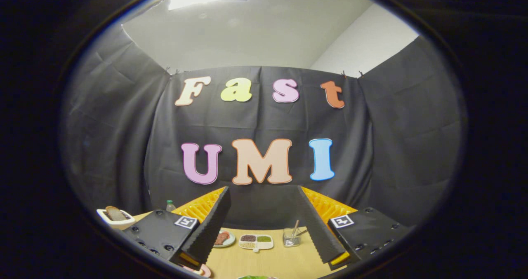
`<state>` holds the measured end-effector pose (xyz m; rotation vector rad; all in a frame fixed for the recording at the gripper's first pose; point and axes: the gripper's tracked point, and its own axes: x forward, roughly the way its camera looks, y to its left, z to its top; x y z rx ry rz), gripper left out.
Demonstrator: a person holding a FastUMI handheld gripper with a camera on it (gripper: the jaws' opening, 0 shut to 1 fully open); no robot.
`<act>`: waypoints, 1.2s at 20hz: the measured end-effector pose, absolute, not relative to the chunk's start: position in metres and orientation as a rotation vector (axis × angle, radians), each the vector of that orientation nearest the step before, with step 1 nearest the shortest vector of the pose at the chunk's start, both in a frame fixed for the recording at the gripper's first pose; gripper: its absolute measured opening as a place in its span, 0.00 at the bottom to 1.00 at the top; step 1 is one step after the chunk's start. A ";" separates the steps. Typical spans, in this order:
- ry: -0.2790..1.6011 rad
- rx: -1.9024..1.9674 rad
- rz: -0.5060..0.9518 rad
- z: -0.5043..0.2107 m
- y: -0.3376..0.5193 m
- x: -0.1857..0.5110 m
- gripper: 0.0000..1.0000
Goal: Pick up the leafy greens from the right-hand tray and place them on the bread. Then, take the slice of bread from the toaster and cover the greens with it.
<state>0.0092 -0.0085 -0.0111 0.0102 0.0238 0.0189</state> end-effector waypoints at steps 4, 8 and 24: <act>0.042 0.014 0.019 -0.018 -0.013 0.013 1.00; 0.053 0.021 0.021 -0.022 -0.020 0.017 1.00; 0.346 -0.072 0.257 -0.139 -0.019 0.026 1.00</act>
